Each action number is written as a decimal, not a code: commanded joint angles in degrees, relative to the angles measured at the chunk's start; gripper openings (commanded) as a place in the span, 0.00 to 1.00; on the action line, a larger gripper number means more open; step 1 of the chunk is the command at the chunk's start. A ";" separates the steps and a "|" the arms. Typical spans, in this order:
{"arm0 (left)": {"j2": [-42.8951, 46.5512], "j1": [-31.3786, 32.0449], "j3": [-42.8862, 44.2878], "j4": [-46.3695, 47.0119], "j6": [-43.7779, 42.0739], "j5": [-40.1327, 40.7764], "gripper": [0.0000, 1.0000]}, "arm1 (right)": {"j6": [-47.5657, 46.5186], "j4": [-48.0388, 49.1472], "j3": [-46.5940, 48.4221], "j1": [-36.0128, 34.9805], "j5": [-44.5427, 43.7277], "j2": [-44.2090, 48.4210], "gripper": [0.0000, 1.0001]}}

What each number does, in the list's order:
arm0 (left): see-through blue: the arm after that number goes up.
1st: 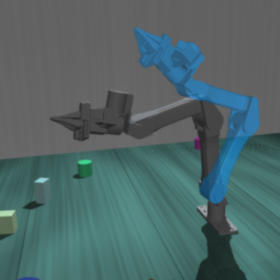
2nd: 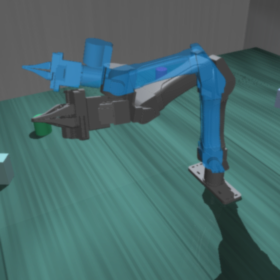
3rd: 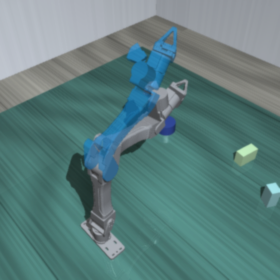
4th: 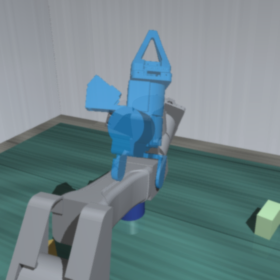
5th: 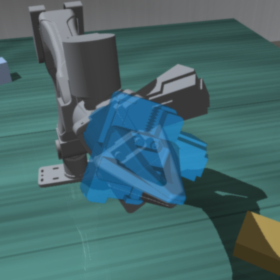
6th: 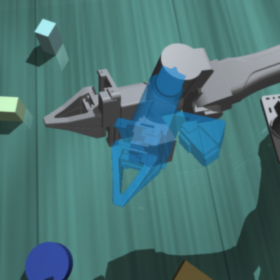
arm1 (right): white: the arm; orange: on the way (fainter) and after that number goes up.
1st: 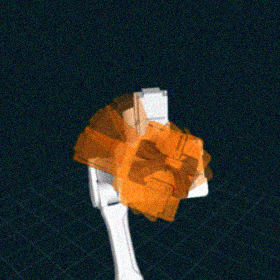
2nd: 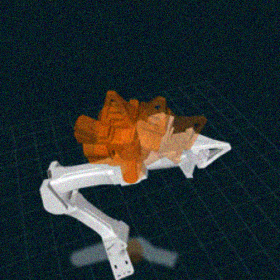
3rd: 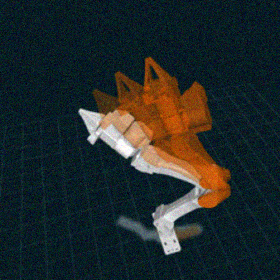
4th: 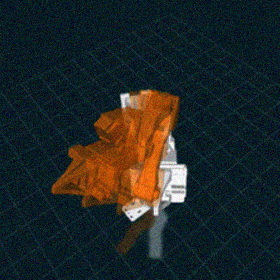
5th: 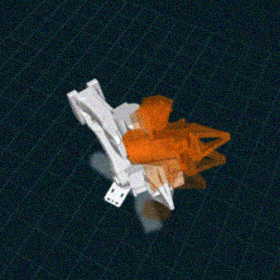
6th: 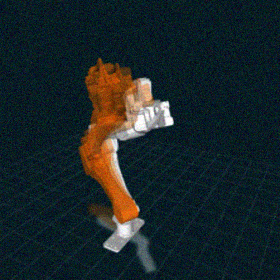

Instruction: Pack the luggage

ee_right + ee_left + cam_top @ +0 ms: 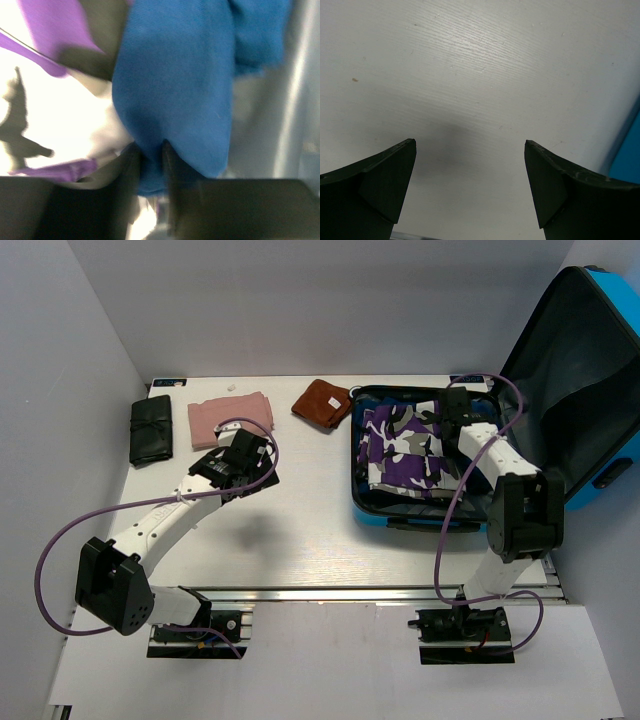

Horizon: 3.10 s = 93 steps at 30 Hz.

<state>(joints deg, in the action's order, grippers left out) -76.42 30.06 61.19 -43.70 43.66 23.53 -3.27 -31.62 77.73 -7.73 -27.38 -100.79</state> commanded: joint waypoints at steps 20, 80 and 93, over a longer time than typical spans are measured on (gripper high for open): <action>-2.15 -4.84 3.41 4.33 -4.11 -6.65 0.98 | -4.38 2.08 -18.32 2.54 0.75 13.87 0.09; -41.58 -21.27 52.29 0.99 -13.68 -10.52 0.98 | 6.87 0.68 1.11 -7.56 32.92 23.88 0.89; -66.49 -21.02 65.23 3.71 -17.47 -10.25 0.98 | 9.42 -1.43 -7.24 -14.51 27.91 34.26 0.89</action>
<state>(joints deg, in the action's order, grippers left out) -145.23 8.38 130.26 -38.89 27.22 14.85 5.23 -32.99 71.35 -21.39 2.46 -68.20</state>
